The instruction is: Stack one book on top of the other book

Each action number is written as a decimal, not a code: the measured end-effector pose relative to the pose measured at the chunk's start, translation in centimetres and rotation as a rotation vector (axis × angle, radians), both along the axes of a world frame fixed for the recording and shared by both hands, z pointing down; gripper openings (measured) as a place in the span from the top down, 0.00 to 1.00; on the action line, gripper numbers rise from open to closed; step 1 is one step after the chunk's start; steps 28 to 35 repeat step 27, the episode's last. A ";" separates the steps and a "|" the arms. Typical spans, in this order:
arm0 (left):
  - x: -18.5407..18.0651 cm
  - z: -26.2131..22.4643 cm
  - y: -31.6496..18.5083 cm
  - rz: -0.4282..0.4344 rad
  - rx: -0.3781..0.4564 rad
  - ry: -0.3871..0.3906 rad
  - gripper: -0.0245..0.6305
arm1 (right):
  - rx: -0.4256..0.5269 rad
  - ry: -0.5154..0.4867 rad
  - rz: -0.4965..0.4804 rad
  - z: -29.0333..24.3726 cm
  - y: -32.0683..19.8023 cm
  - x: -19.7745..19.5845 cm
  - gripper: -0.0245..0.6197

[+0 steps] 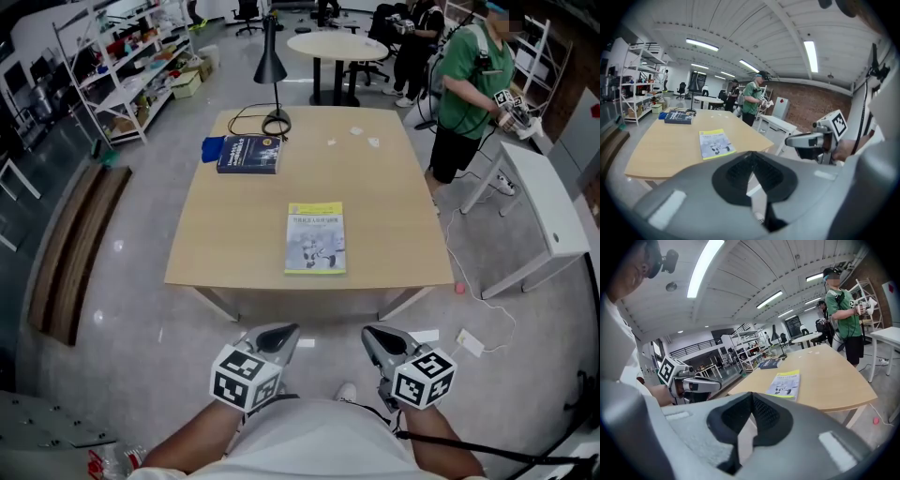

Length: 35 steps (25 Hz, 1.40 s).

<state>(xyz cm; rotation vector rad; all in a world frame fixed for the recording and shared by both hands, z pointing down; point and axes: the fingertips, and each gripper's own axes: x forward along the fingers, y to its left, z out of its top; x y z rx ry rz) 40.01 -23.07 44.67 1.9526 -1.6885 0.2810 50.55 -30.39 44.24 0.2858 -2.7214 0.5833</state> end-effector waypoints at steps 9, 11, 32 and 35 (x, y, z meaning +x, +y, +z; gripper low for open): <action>0.0 0.1 -0.2 0.018 -0.001 0.008 0.96 | 0.004 0.009 0.024 0.2 -0.2 0.4 0.96; 0.0 0.2 -0.4 0.021 0.000 0.011 0.96 | 0.003 0.010 0.029 0.3 -0.2 0.4 0.96; -0.6 -0.1 -1.1 0.031 0.004 0.014 0.96 | 0.000 0.013 0.059 0.1 -1.0 0.4 0.96; -0.6 -0.1 -1.1 0.031 0.004 0.014 0.96 | 0.000 0.013 0.059 0.1 -1.0 0.4 0.96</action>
